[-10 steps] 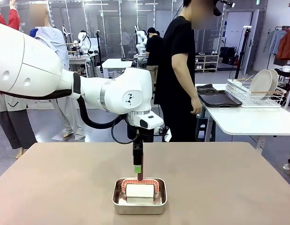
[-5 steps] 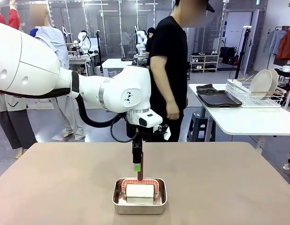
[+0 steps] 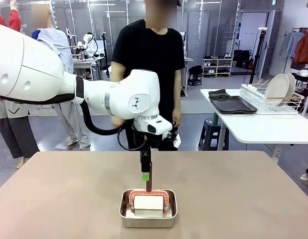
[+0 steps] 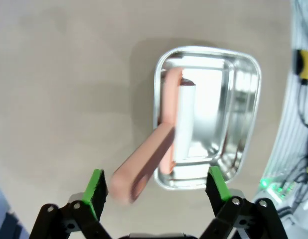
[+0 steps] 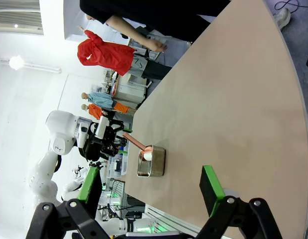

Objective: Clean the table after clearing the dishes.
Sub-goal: Place the Lint Roller back on top of the Airtight Container.

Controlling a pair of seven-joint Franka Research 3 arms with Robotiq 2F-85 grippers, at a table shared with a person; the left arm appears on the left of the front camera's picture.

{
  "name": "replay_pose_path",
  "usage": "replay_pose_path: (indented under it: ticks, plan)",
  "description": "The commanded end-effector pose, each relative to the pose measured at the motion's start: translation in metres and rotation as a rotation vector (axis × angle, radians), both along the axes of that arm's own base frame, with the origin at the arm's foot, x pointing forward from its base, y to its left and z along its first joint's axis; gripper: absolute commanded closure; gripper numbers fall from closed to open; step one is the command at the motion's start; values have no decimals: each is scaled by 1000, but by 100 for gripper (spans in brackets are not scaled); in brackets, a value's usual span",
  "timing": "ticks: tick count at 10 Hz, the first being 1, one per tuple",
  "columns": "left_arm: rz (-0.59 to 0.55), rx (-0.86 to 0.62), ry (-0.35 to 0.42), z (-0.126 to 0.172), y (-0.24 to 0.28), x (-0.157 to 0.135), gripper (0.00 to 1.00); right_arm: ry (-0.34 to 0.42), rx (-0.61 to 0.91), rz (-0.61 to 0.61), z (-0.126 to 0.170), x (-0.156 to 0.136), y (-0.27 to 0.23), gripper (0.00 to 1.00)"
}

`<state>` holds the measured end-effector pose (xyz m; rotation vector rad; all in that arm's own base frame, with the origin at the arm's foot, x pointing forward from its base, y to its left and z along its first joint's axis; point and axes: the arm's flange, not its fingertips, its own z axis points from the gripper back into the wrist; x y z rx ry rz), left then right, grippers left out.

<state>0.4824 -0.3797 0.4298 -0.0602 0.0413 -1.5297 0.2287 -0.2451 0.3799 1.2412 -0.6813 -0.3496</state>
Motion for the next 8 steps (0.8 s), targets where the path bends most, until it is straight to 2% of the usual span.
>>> replay_pose_path:
  ticks: [1,2,3,4,5,7,8]
  plan:
    - [237,-138,53,48,47,34,0,-19,4,-1,0,-2,6,0]
    - [391,-205,109,67,94,47,0,-19,4,-1,0,-2,6,0]
    - [515,-302,161,75,141,45,0,-19,4,-1,0,-2,6,0]
    - [648,-373,168,77,200,39,0,-19,4,-1,0,-2,6,0]
    - [798,-487,208,72,269,27,0,-19,4,-1,0,-2,6,0]
    - [1078,-787,289,49,415,-22,0,-19,4,-1,0,-2,6,0]
    - [1228,-860,265,34,469,-53,0,-19,4,-1,0,-2,6,0]
